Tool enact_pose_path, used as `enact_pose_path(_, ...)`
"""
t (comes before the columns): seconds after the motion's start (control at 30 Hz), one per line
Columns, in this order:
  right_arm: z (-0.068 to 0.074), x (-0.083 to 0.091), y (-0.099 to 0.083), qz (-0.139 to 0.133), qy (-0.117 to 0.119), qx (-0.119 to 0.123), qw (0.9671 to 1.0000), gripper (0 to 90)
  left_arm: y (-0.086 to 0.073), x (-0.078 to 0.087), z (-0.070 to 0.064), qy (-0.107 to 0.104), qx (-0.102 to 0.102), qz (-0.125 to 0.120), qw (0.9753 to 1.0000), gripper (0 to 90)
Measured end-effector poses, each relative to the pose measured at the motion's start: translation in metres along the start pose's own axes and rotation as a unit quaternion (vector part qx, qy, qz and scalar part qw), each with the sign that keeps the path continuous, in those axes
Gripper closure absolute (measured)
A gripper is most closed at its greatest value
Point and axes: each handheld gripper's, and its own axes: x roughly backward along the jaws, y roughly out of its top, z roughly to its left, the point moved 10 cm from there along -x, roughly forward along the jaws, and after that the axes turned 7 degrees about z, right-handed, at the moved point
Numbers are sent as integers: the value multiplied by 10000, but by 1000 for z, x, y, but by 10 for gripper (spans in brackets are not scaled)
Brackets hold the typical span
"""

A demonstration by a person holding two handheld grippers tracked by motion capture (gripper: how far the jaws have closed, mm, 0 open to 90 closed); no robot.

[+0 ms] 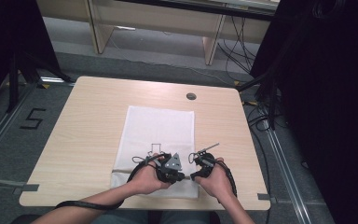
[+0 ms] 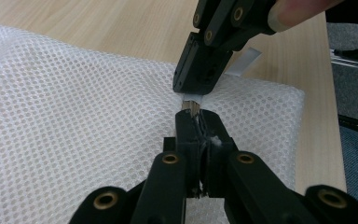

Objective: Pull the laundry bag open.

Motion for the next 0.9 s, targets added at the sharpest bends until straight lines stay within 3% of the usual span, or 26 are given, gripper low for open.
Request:
enact_pose_path(0.5, -1, -1, 1, -20, 28, 112, 9999, 900, -4, 8, 2, 20, 1, 28, 10000, 873)
enact_pose_path(0.9, 0, 0, 0, 7, 1, 13, 10000, 900, -6, 14, 3, 14, 14, 27, 10000, 873)
